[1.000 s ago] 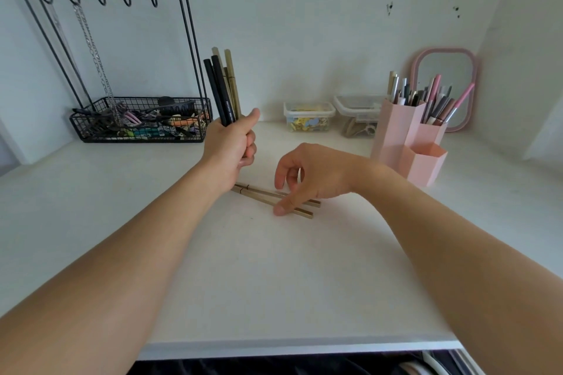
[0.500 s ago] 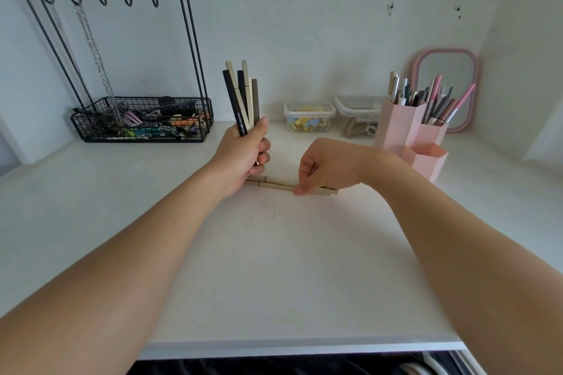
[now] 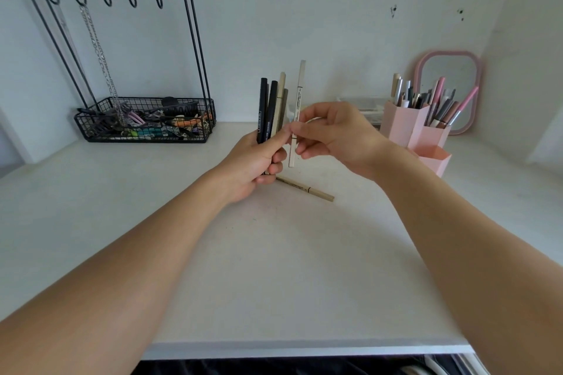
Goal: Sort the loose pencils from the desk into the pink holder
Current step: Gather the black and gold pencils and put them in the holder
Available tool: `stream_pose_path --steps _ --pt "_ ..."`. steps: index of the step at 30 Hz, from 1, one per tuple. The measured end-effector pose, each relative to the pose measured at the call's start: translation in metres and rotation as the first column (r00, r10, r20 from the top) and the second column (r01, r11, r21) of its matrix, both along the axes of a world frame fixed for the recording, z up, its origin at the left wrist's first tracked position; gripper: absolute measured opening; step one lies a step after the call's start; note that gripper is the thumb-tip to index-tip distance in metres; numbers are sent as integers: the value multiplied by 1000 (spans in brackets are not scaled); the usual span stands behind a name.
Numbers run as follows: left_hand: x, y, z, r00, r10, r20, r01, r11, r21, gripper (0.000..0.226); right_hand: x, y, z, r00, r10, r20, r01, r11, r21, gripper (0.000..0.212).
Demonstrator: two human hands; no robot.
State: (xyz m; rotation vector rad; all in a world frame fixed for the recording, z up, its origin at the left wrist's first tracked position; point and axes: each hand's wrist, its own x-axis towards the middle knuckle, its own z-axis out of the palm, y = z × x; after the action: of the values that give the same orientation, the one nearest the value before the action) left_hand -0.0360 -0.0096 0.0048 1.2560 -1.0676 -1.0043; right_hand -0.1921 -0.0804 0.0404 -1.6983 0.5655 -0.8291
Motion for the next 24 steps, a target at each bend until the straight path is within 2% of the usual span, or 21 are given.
stream_pose_path --steps 3,7,11,17,24 --pt "-5 1 3 1000 5 -23 -5 1000 11 43 3 3 -2 999 21 46 -22 1000 20 16" --pt "-7 2 4 997 -75 37 76 997 -28 60 7 7 -7 1000 -4 -5 4 1000 16 9" --pt "-3 3 -2 976 -165 142 175 983 -60 49 12 11 -14 989 -98 -114 96 995 -16 17" --pt "-1 4 0 968 -143 207 156 986 -50 40 12 16 -12 996 -69 -62 71 997 42 9" --pt "2 3 -2 976 -145 164 158 985 -71 28 11 16 -11 995 -53 -79 61 993 105 8"
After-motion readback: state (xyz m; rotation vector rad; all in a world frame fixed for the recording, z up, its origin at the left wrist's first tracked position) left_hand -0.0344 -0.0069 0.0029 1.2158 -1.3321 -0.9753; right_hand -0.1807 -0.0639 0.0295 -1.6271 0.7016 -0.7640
